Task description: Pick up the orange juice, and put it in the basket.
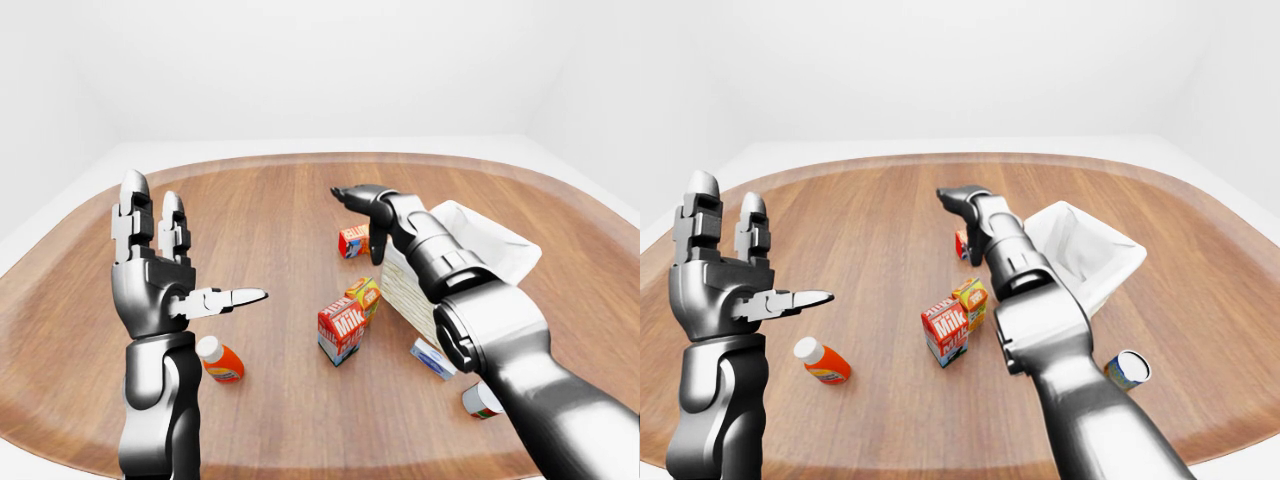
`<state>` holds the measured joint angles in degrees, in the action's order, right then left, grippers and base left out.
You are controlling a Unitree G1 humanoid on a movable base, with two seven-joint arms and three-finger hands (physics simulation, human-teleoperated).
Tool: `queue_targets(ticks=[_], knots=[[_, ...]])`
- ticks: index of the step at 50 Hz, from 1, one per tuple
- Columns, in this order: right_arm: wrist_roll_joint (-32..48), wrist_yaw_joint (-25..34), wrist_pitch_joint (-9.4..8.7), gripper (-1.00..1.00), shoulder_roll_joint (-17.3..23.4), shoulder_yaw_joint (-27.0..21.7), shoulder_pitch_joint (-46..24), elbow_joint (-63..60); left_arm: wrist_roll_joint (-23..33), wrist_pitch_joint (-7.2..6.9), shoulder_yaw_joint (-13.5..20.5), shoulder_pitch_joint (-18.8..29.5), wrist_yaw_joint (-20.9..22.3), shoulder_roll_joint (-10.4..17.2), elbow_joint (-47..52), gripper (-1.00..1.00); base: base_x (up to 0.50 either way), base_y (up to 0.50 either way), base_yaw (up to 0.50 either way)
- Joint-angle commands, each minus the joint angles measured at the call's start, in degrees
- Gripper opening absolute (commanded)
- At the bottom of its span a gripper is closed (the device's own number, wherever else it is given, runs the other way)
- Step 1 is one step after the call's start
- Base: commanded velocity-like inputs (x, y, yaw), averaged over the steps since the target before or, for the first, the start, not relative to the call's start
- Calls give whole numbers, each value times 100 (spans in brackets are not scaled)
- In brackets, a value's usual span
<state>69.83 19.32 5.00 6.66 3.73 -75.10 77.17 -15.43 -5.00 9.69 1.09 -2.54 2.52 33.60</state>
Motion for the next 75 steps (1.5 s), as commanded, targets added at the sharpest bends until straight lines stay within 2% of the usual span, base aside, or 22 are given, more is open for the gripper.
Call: queue_targets(ticks=[1, 75], knots=[[-26, -55, 0, 100, 22, 2, 136, 7, -1, 0, 0, 0, 0, 1, 0, 100, 0, 0, 0], [-135, -339, 0, 100, 1, 32, 833, 45, -1, 0, 1, 0, -1, -2, 0, 100, 0, 0, 0]])
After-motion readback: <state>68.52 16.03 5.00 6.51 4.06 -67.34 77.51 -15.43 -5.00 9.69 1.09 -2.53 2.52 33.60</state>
